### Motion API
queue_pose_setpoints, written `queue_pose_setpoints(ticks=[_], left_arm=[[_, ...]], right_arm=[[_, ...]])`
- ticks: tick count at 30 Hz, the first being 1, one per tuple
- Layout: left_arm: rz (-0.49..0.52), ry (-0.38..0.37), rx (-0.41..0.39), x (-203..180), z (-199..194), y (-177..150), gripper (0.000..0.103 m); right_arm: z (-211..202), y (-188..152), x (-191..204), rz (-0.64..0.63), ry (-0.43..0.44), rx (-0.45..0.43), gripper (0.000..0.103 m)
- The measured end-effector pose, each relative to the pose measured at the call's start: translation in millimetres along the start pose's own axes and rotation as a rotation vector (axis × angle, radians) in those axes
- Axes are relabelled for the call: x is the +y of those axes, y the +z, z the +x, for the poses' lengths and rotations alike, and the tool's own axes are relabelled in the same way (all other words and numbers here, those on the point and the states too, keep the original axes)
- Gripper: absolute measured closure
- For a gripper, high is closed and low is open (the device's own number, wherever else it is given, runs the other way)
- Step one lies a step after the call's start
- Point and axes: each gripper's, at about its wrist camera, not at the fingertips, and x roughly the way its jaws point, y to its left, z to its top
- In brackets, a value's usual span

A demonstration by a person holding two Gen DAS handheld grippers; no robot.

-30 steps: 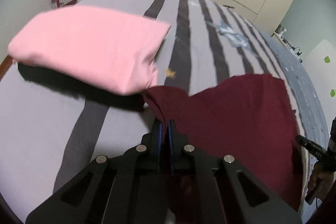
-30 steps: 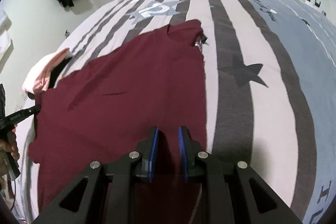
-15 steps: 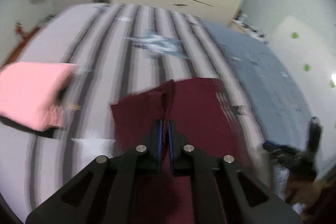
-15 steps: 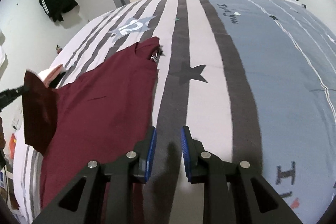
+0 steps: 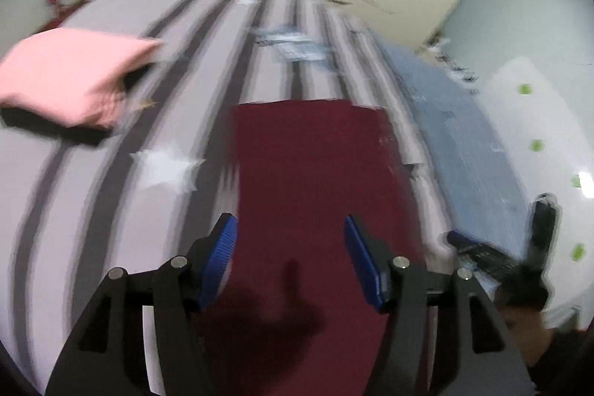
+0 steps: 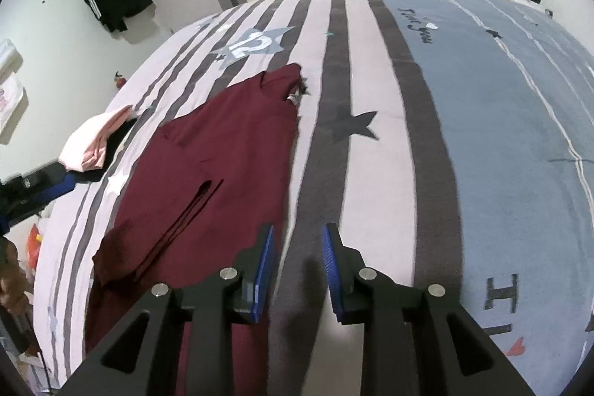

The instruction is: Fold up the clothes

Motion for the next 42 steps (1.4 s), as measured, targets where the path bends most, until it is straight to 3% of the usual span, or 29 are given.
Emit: queue_pose_setpoints(ticks=[1,6,11,17,23,28,30,36,42], left_arm=[[-0.007,0.041,-0.001,14.7,-3.8,-3.3,0.047],[0.023,0.054,0.044,20.3,17.2,-22.1,0.059],[0.08,0.047,0.069,9.5,37.4,-39.3,0.06],[0.186,0.146,0.145,-3.1,78.2,-68.2,0.061],[0.079,0.04,0.038,12.1,43.9,-55.9,0.061],[0.12,0.132,0.069,23.5,50.0,-58.2,0.061],[0.132,0.166,0.117,30.5,64.0,-63.7,0.061],[0.115,0.147,0.117,35.9,67.7,-65.1,0.06],[0.033,0.076,0.0,37.2,54.2,-19.4,0.06]], right_arm=[[1.9,-1.8,4.4,-0.004,0.006,0.004,0.079],[13.2,-8.8,35.1,-0.046,0.057,0.026,0.079],[24.0,-10.4,62.1,-0.071,0.103,0.042,0.079],[36.4,-2.4,92.8,-0.105,0.155,0.044,0.078],[56.7,7.6,121.8,-0.121,0.187,0.05,0.078],[75.3,17.7,136.9,-0.128,0.196,0.055,0.078],[82.9,20.8,138.8,-0.134,0.182,0.059,0.078],[109.1,16.6,119.8,-0.113,0.13,0.1,0.078],[97.4,23.3,106.5,-0.075,0.129,0.057,0.077]])
